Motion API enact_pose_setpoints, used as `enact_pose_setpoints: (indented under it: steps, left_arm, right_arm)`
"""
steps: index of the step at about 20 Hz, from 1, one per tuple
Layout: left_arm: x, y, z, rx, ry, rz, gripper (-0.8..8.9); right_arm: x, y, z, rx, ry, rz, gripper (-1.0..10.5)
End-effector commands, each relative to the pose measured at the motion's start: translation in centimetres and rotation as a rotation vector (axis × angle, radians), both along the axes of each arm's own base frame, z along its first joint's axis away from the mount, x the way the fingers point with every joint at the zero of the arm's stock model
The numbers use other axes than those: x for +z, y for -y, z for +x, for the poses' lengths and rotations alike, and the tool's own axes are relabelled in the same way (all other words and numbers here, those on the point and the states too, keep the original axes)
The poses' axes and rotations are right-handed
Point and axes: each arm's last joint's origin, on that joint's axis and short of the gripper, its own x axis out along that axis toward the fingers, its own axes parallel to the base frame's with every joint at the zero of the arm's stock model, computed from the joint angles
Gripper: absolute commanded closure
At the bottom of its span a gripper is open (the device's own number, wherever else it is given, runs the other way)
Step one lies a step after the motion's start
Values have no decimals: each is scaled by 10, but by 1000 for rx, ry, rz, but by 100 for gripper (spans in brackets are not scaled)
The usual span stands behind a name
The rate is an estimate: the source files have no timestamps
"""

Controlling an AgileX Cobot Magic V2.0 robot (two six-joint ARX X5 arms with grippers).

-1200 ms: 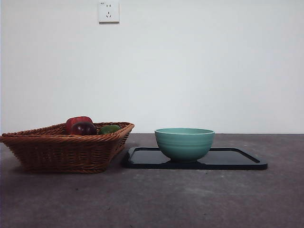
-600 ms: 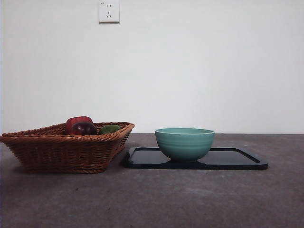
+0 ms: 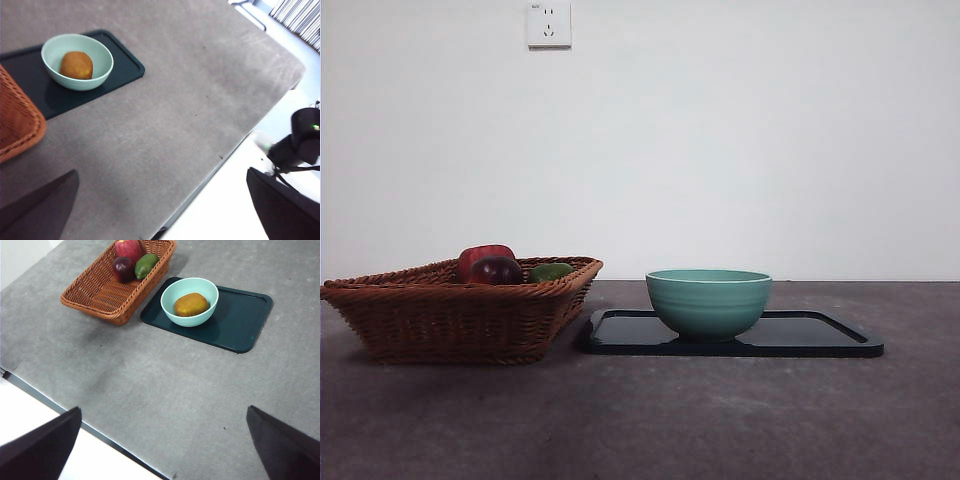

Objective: Pick up the wifruite, put it on the bowl, pick up the plate, put it on desk

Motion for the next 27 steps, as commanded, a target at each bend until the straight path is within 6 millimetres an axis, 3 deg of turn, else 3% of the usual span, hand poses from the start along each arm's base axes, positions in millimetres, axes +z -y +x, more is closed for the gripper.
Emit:
enact_pose_setpoints:
  steps: [1, 5, 9, 17, 27]
  left_arm:
    - [-3, 25, 11, -4, -14, 7, 224]
    - [-16, 61, 37, 58, -83, 28, 224]
    - [-23, 88, 68, 110, -169, 203, 224]
    - [-12, 152, 142, 63, -205, 499, 224]
    - [-23, 201, 237, 11, -123, 596, 224]
  right_arm:
    - [3, 0, 0, 0, 10, 10, 340]
    - [2, 0, 0, -1, 8, 9, 340]
    - [2, 0, 0, 0, 7, 8, 340]
    - [2, 0, 0, -1, 6, 8, 340]
    - [2, 0, 0, -1, 6, 8, 340]
